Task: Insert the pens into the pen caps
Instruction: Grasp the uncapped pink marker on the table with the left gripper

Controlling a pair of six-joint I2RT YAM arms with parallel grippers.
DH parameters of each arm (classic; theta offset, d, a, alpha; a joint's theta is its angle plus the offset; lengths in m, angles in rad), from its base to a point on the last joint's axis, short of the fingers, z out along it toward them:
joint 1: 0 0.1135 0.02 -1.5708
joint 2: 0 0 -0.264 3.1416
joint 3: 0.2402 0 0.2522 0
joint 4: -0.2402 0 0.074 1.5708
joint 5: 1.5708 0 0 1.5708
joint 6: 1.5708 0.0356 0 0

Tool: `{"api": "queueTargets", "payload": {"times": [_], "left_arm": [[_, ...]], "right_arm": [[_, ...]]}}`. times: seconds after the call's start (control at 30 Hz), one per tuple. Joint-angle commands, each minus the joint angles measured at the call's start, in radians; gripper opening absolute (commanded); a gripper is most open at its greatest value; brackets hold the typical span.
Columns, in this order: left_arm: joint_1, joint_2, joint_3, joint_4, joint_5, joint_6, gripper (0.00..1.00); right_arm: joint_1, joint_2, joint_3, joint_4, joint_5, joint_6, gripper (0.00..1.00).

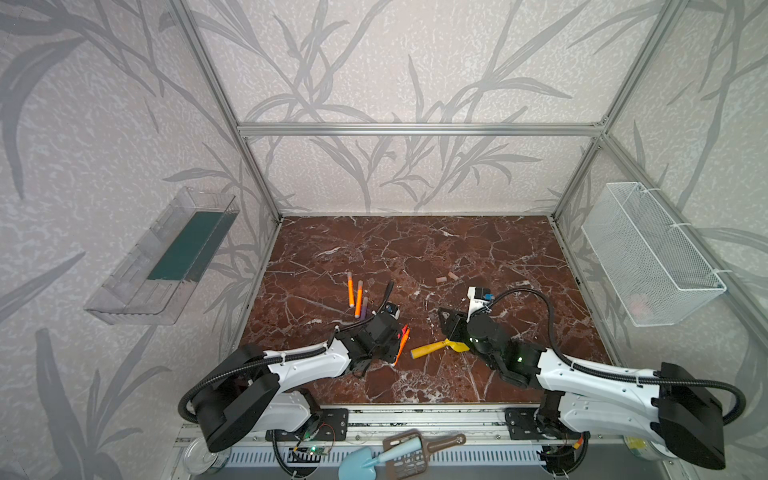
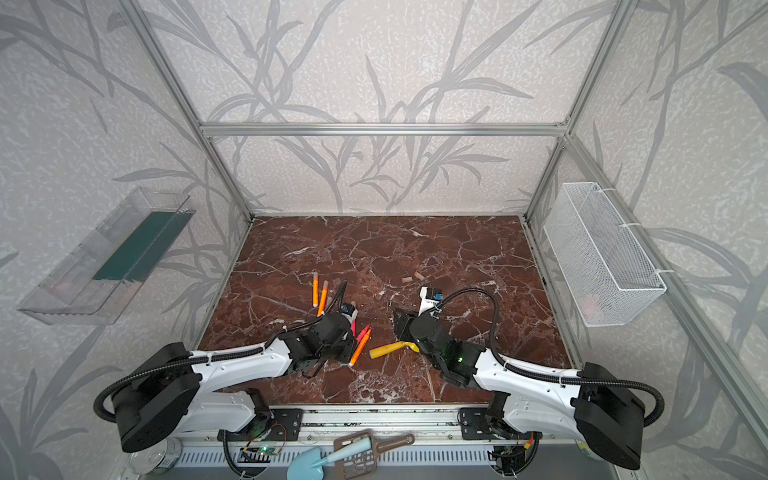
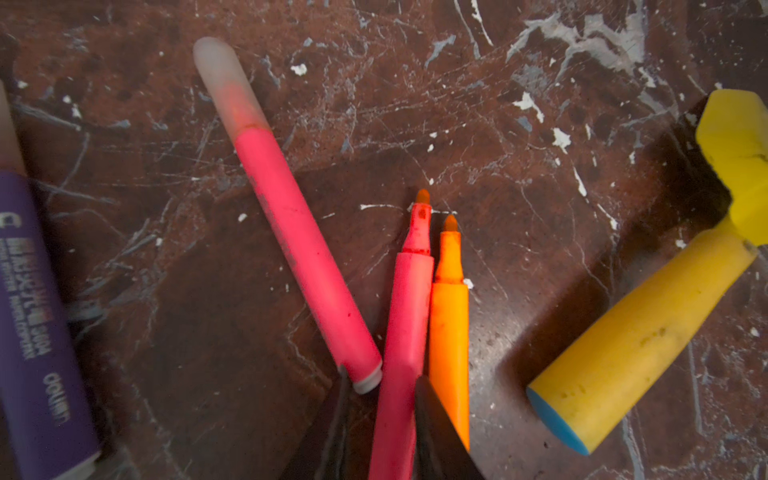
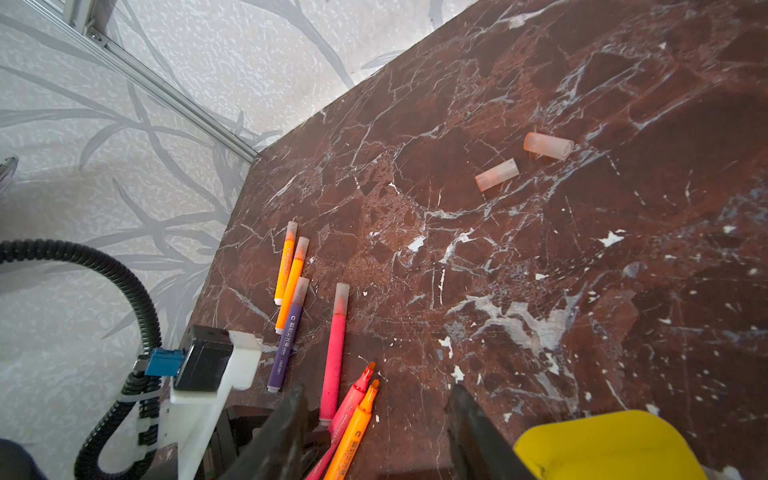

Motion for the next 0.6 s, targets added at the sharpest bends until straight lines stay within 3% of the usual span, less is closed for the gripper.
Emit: {"api": "queueTargets", "payload": {"times": [0.0, 0.37, 0.57], "left_arm": [[-0.007, 0.006, 0.023, -0.003, -0.004, 0.013, 0.29], [-0.027, -0.023, 0.033, -0.067, -0.022, 0.017, 0.32], [-0.047, 0.036, 0.041, -0.066, -0.014, 0.011, 0.32]], "right_arm": [[-0.006, -0.018, -0.012, -0.017, 0.014, -0.011, 0.54], [-0.006, -0.016, -0.012, -0.015, 0.006, -0.006, 0.54], [-0.007, -0.015, -0.012, -0.013, 0.001, -0.006, 0.54]]}}
